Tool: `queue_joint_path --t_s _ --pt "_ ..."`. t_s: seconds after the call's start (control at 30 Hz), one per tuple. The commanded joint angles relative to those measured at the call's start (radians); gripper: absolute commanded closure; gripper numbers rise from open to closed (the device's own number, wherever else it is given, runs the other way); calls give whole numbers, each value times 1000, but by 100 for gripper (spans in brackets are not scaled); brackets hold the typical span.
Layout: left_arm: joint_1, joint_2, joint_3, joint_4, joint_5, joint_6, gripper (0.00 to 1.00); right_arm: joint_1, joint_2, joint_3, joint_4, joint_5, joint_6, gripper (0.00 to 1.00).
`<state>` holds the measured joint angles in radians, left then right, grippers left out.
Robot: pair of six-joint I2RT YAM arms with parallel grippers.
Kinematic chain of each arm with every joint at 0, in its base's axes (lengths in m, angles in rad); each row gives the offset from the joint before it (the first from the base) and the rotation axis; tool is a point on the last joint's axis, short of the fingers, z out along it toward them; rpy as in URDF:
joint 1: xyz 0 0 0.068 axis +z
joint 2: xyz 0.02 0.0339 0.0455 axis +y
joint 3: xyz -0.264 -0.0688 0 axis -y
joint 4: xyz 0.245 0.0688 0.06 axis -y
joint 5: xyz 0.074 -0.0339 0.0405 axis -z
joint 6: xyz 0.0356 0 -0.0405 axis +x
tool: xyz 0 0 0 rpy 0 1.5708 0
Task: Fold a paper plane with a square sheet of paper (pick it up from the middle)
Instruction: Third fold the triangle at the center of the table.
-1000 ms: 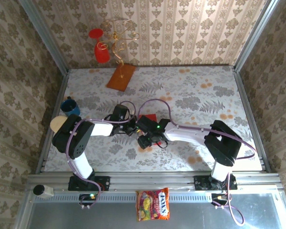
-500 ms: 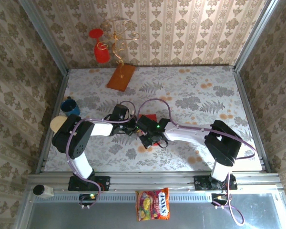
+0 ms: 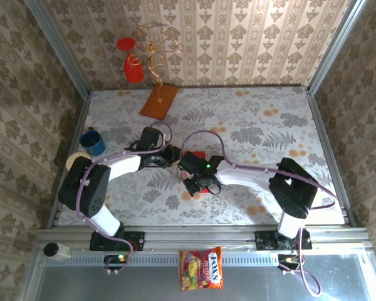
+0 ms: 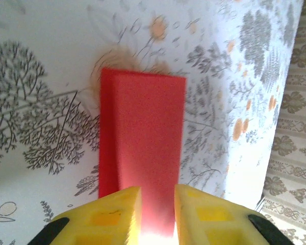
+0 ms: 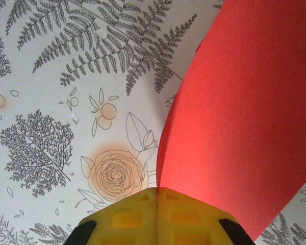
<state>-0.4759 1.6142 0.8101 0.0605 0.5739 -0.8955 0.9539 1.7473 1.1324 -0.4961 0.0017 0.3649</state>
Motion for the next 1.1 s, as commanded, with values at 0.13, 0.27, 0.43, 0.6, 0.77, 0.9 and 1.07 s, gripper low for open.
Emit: queue_joint_path --t_s 0.13,0.27,0.43,0.6,0.77,0.9,1.07 --pt "6 21 126 -141 12 129 75 -7 -31 -18 8 -50 -11 100" --pt "-7 84 187 -149 36 143 76 -7 -29 -21 20 -64 -3 100" --pt "-44 180 268 -182 49 180 76 -7 -24 -20 25 -72 2 100" --pt "-71 272 318 -183 63 199 79 -7 -22 -25 30 -80 4 100" --pt "-85 329 364 -217 63 235 81 -7 -11 -26 33 -95 5 100" --pt "-82 361 382 -251 63 274 82 -12 -2 -18 38 -117 3 100" --pt "-71 381 374 -267 63 304 85 -23 3 7 26 -142 -6 100"
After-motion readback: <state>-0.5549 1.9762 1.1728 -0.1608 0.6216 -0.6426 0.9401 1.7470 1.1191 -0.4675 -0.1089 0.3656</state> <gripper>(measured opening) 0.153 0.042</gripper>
